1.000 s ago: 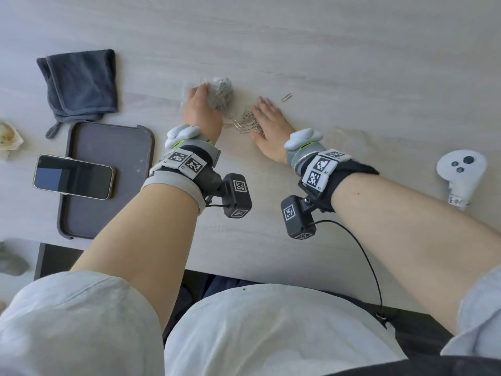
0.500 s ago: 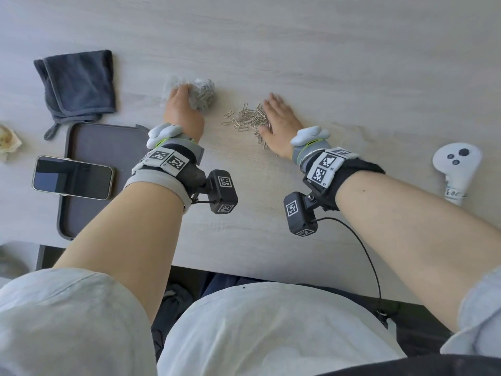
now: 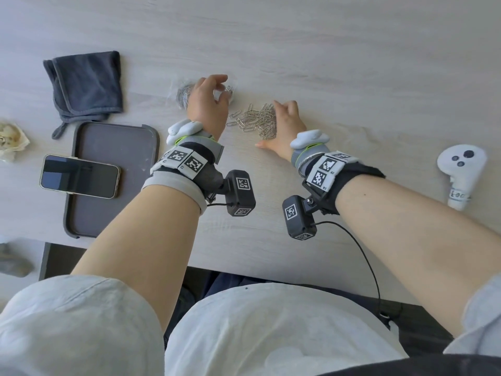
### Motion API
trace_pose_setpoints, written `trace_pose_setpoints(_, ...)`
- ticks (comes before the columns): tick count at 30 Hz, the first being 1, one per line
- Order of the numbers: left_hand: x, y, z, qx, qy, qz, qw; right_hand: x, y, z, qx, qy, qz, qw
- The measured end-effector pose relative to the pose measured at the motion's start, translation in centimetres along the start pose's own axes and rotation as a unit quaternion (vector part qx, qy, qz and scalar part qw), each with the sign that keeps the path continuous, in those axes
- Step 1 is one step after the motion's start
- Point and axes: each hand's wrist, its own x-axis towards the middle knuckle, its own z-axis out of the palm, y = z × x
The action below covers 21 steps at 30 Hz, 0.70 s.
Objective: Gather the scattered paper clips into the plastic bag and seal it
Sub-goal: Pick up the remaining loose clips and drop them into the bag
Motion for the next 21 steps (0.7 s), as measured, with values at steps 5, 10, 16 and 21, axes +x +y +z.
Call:
trace_pose_setpoints(5,-0.2,-0.2,1.1,-0.015,-0.028,-0.031,0.999,1.8,-1.6,0.1,0.029,0.002,-0.014,0.999)
trace_pose_setpoints(10,-0.8,-0.4,2.7,-0.094,-0.059,-0.095,0.989,2.5,-1.9,0.1,0.037,0.003,-0.025,0.999)
trace_pose_setpoints(16,-0.3,-0.1,3.3,-0.176,-0.072,-0.128,0.973,2.8,-2.3,0.0,0.019,-0.010,-0.033,0.999)
trace_pose_setpoints(21,-0.6,0.2,3.0,-0.095,-0.032,-0.077,0.992,3.4,-2.5,-0.3,0.038,-0.013,-0.031,0.999)
